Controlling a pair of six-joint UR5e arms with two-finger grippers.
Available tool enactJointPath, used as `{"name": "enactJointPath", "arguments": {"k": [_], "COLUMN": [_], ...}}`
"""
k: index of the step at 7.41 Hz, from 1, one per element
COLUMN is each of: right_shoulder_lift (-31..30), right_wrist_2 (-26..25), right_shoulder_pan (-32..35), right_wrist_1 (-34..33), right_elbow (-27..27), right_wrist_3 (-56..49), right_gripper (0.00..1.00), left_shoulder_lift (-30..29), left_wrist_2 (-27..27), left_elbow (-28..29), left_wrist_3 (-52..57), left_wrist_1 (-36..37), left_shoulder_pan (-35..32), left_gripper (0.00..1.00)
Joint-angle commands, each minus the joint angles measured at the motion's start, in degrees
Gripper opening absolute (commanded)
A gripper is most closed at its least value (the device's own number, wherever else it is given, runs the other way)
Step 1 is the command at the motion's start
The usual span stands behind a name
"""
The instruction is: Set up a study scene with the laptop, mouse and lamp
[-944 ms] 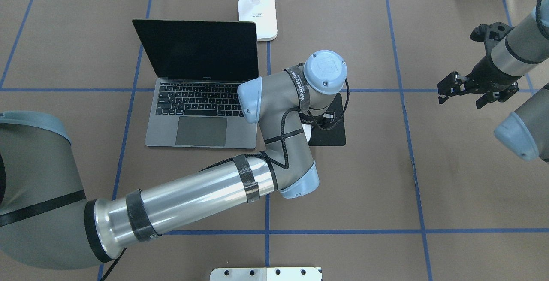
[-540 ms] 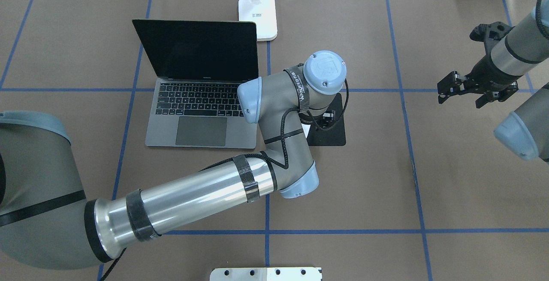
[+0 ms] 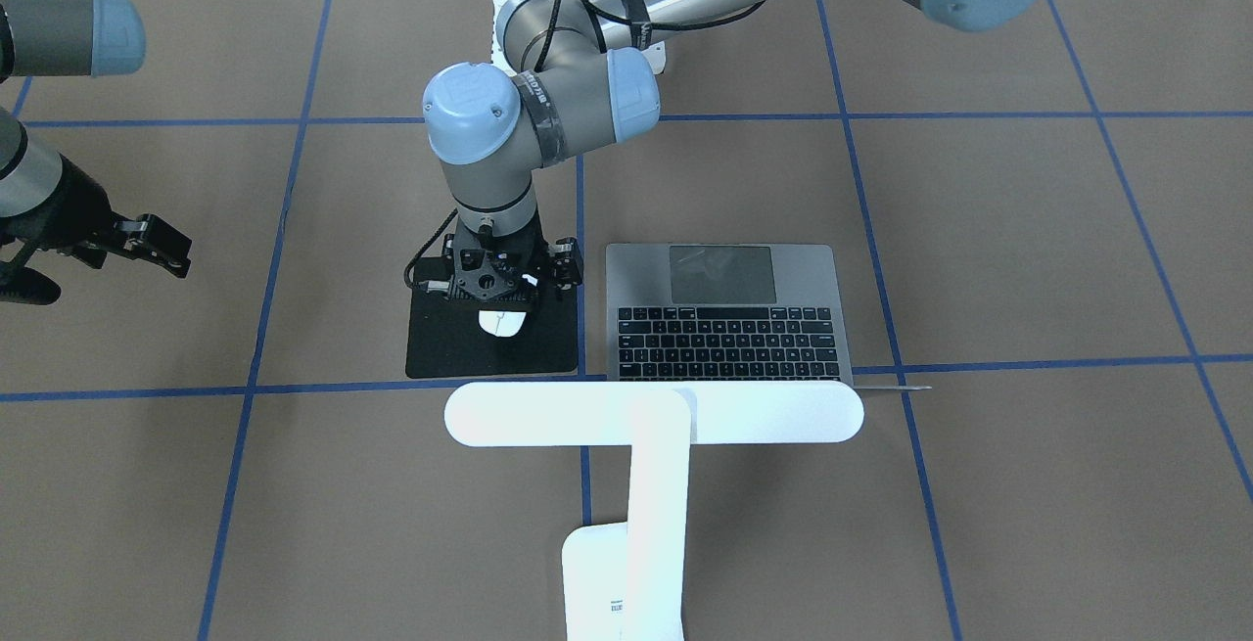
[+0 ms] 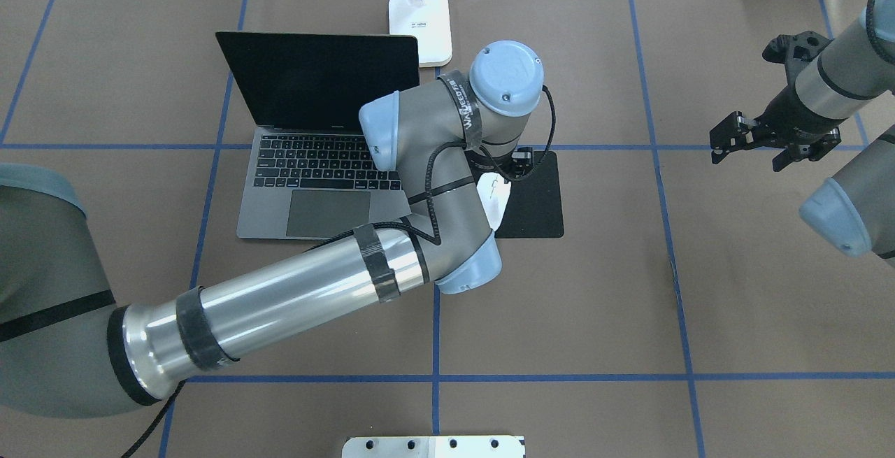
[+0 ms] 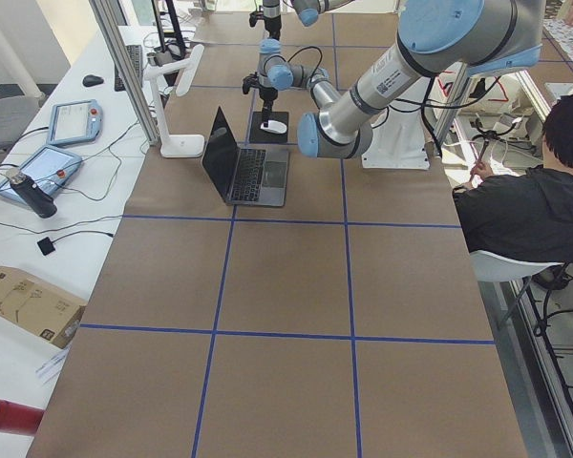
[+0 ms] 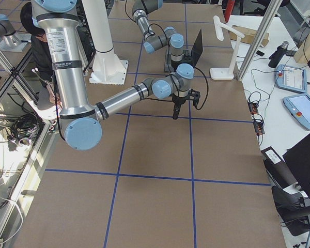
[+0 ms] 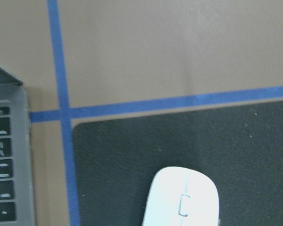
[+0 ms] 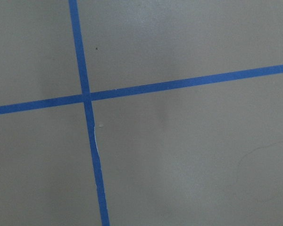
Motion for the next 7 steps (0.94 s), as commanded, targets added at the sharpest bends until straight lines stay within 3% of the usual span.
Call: {"name": "enactJointPath", "arguments": {"k": [1,3,4,6,7], "right_shoulder_lift": [0.7,-1.0,-3.1,-8.6,-11.3], "right_wrist_2": [-3.8,-3.2,-1.5,5.2,5.6], "right_shoulder_pan": [0.2,3.3,6.1,15.2,18.6], "right_wrist_1": [0.0,0.0,-0.1,-0.4,-0.6], "right_elbow": [-1.9,-1.4,-1.1,-1.7,-1.6], "right_wrist_3": [-0.3,-3.1,-9.3,-25.7,-30.0], "right_gripper": [1.0,1.0,1.0,1.0,1.0], "left_shoulder_lift": [15.1,34.3,42.7,54.0,56.7], "left_wrist_2": [-4.2,-5.0,-7.8,-17.4,-20.3], "left_elbow": [-22.0,-43.8,-49.2,-49.3,-43.8], "left_wrist_3": [1.8,14.5,21.1,43.8,57.6], "left_wrist_1": [6.3,9.6,10.1,10.1,9.4], "left_shoulder_pan": [-3.7,-7.5,-11.9,-29.1,-40.1], "left_gripper": [0.99,0.99,0.99,0.99,0.99]}}
